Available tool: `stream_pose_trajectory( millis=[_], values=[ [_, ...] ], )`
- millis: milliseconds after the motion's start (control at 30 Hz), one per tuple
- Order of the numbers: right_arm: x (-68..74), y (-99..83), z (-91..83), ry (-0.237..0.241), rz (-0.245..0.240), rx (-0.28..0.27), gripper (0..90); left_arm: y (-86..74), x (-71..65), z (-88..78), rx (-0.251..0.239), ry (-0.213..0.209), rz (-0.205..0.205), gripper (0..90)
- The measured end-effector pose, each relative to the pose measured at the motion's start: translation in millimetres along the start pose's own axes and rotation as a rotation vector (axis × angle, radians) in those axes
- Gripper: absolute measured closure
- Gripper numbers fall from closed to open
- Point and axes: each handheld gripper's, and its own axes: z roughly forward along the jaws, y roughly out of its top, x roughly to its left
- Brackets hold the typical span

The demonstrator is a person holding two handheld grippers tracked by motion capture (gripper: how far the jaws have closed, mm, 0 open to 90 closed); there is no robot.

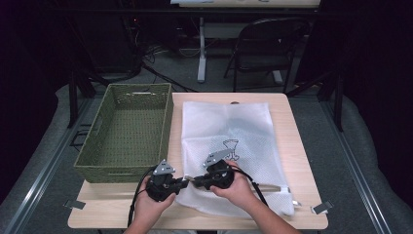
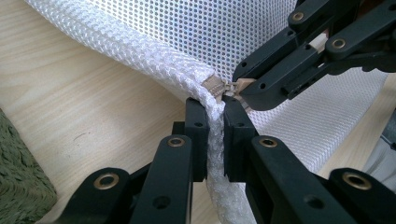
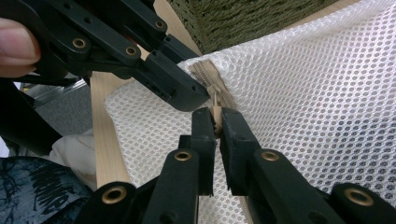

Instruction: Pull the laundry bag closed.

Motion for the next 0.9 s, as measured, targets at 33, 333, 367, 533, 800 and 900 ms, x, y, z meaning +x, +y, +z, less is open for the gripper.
stream_pose_trajectory(
  millis=[33, 333, 367, 533, 800, 900],
  values=[
    [0.0, 0.0, -0.1, 0.000, 0.001, 0.000, 84.9, -0.1, -0.1, 0.0, 0.000, 0.000, 0.000, 83.0],
    [-0.6, 0.7, -1.8, 0.004, 0.017, -0.010, 84.9, -1.1, -0.2, 1.1, 0.006, 0.005, 0.006, 82.9],
    [-0.8, 0.7, -2.0, 0.006, 0.022, -0.012, 85.0, -1.3, -0.4, 1.1, 0.009, 0.008, 0.006, 82.9],
    [-1.3, 0.9, -2.2, 0.010, 0.038, -0.018, 86.9, -2.1, -0.6, 1.1, 0.004, 0.011, 0.003, 82.3],
    [-1.1, -0.3, -0.9, 0.004, 0.051, -0.009, 87.2, -3.9, 2.4, -1.4, -0.007, -0.008, -0.027, 69.0],
    [-0.7, -0.6, 0.3, 0.002, 0.048, -0.003, 87.2, -4.6, 3.3, -2.6, -0.012, -0.013, -0.039, 64.9]
  ],
)
